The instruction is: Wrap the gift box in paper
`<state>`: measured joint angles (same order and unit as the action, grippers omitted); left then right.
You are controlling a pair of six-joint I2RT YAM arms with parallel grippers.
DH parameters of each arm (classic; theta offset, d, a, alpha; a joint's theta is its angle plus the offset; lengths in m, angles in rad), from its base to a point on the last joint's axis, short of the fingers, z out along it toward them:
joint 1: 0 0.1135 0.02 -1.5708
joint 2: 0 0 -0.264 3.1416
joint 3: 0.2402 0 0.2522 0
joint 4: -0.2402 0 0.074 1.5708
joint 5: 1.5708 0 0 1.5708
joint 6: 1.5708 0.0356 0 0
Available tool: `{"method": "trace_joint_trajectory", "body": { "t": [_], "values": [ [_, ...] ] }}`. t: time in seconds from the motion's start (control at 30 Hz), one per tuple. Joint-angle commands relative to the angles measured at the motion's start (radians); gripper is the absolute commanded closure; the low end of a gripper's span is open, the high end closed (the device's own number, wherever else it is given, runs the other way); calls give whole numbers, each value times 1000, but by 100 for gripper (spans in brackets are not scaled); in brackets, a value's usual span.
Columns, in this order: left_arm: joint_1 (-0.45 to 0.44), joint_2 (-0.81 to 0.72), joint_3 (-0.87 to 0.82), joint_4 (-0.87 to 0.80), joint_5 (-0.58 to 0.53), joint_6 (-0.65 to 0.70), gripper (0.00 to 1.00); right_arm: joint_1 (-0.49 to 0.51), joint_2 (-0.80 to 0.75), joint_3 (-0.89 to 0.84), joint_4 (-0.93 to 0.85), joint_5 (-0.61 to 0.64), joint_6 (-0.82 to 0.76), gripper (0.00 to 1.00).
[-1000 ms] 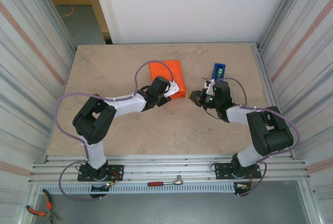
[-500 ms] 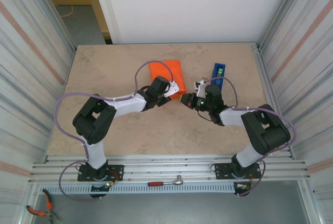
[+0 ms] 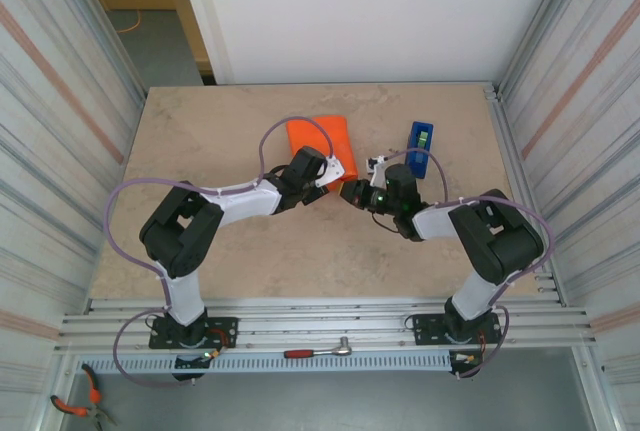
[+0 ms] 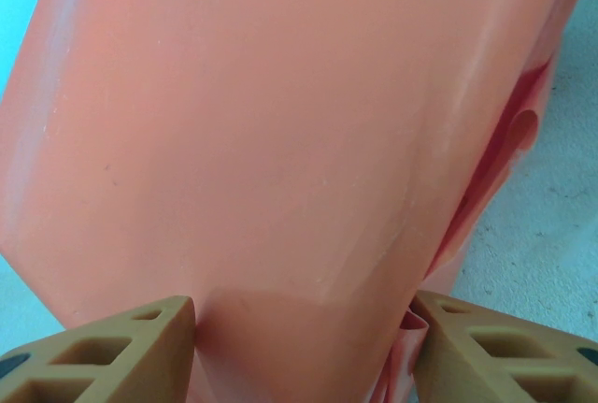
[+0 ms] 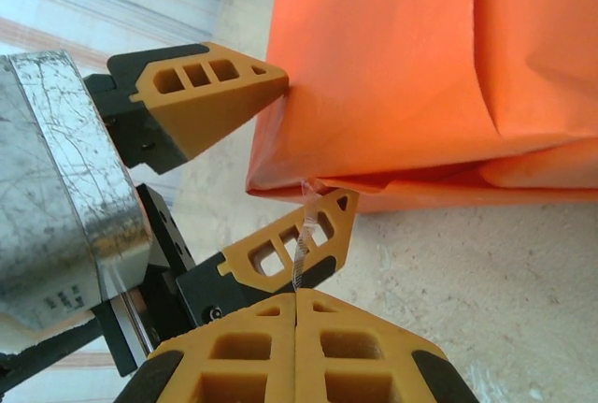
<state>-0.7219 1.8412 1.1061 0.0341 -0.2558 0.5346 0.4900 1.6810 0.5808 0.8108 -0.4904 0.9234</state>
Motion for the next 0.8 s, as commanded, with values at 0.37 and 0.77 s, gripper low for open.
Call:
{"method": "trace_joint_trajectory", "body": {
  "t": [0.37, 0.77],
  "values": [
    [-1, 20, -11, -75, 37, -21, 40, 2, 71, 74, 59, 57, -2, 100],
    [-2, 12, -17, -77, 36, -24, 40, -17, 180, 103, 129, 75, 37, 100]
  ]
}}
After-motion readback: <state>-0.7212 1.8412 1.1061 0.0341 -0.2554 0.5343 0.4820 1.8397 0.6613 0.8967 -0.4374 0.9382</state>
